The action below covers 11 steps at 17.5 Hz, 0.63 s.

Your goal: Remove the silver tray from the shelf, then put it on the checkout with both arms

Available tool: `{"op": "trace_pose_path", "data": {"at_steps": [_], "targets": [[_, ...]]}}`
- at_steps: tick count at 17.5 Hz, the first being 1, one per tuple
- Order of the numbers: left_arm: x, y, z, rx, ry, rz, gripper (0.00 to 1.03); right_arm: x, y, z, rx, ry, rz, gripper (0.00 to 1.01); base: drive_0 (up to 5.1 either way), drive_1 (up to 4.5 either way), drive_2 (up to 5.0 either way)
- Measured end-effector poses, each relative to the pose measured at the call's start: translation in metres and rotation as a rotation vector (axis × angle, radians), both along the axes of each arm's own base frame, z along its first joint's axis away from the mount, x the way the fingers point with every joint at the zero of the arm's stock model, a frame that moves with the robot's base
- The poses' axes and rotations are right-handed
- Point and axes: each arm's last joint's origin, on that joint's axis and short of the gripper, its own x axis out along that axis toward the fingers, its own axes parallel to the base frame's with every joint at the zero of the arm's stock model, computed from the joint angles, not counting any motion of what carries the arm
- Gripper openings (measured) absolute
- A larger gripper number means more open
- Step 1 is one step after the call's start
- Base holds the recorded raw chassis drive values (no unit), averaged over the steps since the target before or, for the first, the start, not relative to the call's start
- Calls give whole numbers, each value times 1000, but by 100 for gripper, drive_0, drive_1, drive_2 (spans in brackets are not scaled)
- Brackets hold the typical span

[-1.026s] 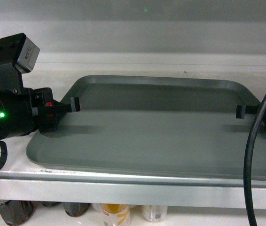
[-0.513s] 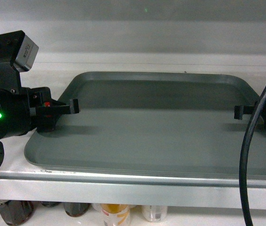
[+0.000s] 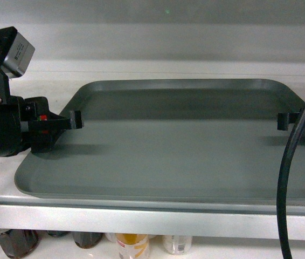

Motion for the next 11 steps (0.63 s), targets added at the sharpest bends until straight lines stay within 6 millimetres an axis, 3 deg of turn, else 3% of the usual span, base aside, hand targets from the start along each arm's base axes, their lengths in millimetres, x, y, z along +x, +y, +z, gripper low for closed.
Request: {"op": "trace_pose_path", "data": {"at_steps": [11], "targets": [[-24, -4, 41, 27, 7, -5, 3, -17, 0, 35, -16, 56, 11, 3, 0, 0, 0]]}}
